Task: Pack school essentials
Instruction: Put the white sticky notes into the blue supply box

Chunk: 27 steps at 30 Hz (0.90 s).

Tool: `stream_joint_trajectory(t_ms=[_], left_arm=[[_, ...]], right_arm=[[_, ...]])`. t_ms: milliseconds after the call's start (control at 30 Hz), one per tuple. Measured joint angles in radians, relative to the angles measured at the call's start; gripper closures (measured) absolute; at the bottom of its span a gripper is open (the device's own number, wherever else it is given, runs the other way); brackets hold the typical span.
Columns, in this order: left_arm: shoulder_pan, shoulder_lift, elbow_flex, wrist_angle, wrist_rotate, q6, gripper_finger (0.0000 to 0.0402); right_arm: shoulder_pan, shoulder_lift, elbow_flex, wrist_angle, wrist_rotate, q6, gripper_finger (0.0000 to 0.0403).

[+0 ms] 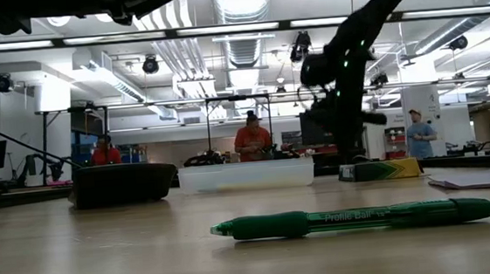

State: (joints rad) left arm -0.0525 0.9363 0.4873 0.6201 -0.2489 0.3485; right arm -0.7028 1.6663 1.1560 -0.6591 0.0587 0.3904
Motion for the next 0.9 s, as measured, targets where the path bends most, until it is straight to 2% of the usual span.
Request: stream_joint_trajectory(t_ms=[300, 400, 667, 900], left_arm=[[0.0, 0.0, 0.0, 0.0, 0.0, 0.0, 0.0157], [0.0, 0.0, 0.0, 0.0, 0.0, 0.0, 0.0157], [0.0, 0.0, 0.0, 0.0, 0.0, 0.0, 0.0157], [0.0, 0.0, 0.001, 0.001, 0.0, 0.0, 0.0157]], right_arm=[[0.023, -0.185, -0.102, 0.009, 0.028, 0.012, 0.0394], [0.003, -0.215, -0.154, 0.007, 0.028, 0.017, 0.0379], [-0.121, -0.205, -0.221, 0.1, -0.078, -0.066, 0.0269], [-0.191, -0.132, -0.218, 0.148, -0.078, -0.141, 0.0176]])
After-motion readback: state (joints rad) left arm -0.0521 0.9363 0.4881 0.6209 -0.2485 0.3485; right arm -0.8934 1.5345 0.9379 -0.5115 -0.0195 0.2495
